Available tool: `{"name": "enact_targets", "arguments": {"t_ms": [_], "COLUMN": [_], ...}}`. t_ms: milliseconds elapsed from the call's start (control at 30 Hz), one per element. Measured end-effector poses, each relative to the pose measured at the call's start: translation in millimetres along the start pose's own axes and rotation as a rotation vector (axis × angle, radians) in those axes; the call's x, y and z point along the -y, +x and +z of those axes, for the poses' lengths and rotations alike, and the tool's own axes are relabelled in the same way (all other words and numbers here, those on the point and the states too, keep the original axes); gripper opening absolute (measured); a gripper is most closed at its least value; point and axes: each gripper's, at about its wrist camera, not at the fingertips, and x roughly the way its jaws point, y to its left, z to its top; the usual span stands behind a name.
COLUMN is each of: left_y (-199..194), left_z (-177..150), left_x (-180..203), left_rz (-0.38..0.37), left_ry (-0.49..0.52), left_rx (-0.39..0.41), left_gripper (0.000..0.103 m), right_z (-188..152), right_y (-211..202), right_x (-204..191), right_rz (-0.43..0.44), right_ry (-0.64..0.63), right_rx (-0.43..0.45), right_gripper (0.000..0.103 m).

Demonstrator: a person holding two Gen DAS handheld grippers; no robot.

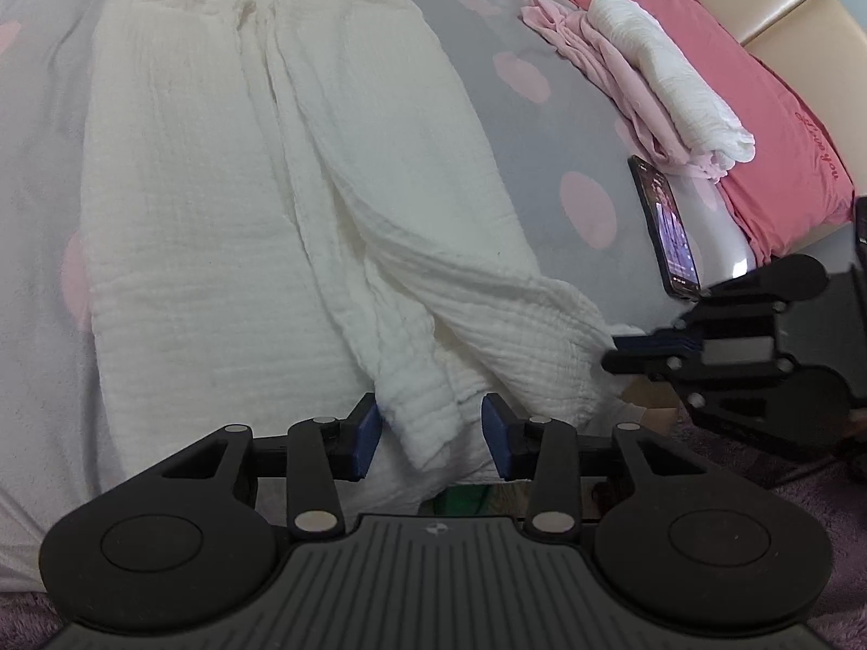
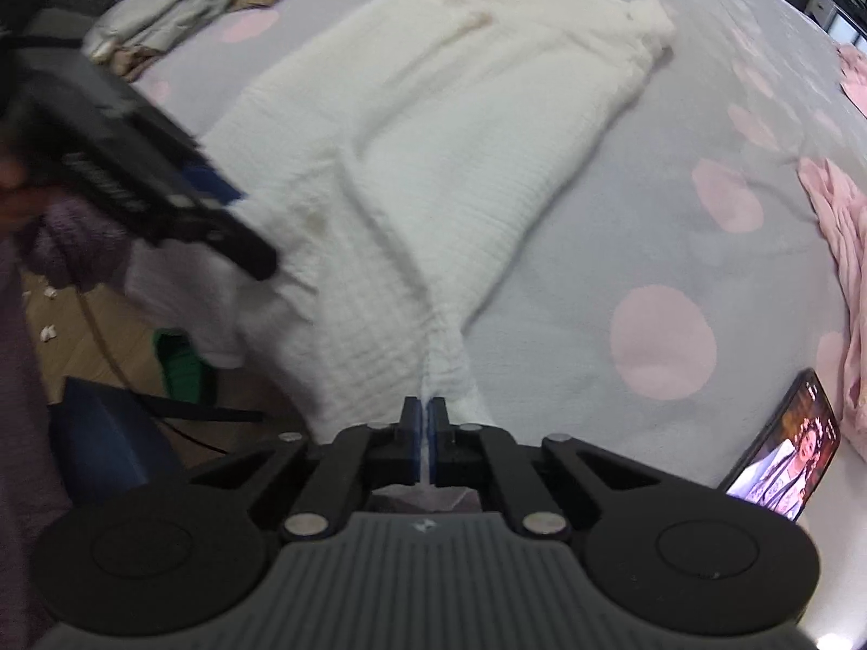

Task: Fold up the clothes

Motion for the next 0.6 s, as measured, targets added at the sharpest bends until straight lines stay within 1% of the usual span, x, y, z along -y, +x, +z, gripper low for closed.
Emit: {"name": "enact_targets", "arguments": {"t_ms": [67, 167, 233, 267, 300, 367, 433, 500, 600], "left_y": [-2, -8, -15, -20, -25, -35, -42, -49, -53], "left_z": [0, -1, -2, -2, -3, -4, -6, -10, -14], "left_x": [-3, -7, -9, -11, -12, -15, -18, -23, -29], "left_rz": [-0.018, -0.017, -0.016, -0.017, -0.012, 0.005, 0.028, 0.054, 0.101], "left_ry": [-0.025, -0.057, -0.078, -0.091, -0.101, -0.12, -0.137, -0.157, -0.164], "left_rx": [0.005, 0.016, 0.032, 0.047, 0.062, 0.093, 0.117, 0.137, 0.141], "left_gripper": [0.034, 0.034, 0.038, 0.044, 0.047, 0.047, 0.049, 0.049, 0.049], "right_z": [-1, -3, -3, -3, -2, -1, 0, 1, 3], "right_y": [-11, -18, -19, -18, -18, -14, -11, -10, -10], "right_x": [-15, -41, -57, -66, -73, -84, -90, -93, -91], "right_rz": [0.045, 0.102, 0.134, 0.15, 0.165, 0.186, 0.222, 0.258, 0.259], "right_ry": [-0.03, -0.068, -0.088, -0.097, -0.104, -0.118, -0.126, -0.131, -0.132], "right_rx": [0.015, 0.025, 0.028, 0.029, 0.029, 0.028, 0.028, 0.02, 0.018], "right_gripper": [0.002, 0.002, 0.002, 0.002, 0.002, 0.004, 0.008, 0.009, 0.01]}}
